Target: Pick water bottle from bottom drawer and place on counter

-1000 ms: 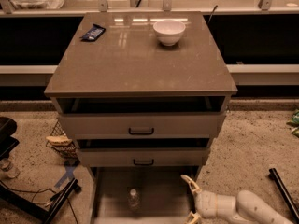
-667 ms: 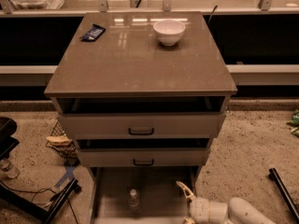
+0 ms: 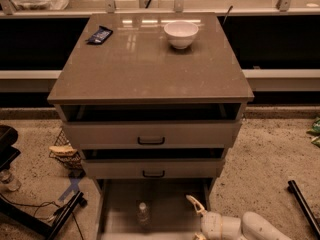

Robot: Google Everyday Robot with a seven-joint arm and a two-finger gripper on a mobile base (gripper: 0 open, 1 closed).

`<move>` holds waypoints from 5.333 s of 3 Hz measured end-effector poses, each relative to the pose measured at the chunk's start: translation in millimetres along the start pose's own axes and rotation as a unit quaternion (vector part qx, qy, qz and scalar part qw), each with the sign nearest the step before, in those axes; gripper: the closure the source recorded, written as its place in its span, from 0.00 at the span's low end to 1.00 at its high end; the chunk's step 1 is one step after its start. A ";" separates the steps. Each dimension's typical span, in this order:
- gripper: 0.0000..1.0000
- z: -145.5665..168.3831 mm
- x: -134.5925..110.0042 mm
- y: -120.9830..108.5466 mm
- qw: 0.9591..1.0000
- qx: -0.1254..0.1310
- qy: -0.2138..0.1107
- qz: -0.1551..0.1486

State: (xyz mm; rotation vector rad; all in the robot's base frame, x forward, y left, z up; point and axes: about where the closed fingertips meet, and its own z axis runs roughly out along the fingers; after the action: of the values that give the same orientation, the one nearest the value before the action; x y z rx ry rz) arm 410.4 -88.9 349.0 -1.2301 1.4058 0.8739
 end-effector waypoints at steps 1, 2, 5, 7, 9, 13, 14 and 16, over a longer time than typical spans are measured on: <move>0.00 36.1 11.9 -11.5 1.000 -0.009 -0.022 0.014; 0.00 79.6 31.3 -27.0 0.998 -0.017 -0.043 0.030; 0.00 156.0 66.1 -41.4 0.998 -0.022 -0.058 0.026; 0.26 194.1 82.6 -34.0 0.999 -0.044 -0.010 0.007; 0.80 207.0 85.8 -29.0 0.998 -0.055 -0.003 0.006; 1.00 135.7 -45.0 7.3 0.989 -0.078 -0.123 0.034; 1.00 81.9 -113.2 2.9 0.989 -0.070 -0.122 0.054; 1.00 -7.4 -264.5 -60.7 0.994 -0.008 -0.096 0.054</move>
Offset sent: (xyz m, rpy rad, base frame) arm 0.0872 0.1030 -0.0824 0.1522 0.0792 0.0374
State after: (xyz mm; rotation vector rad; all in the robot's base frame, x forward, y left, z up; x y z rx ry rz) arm 454.1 -49.3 614.0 -1.0593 1.3214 1.0515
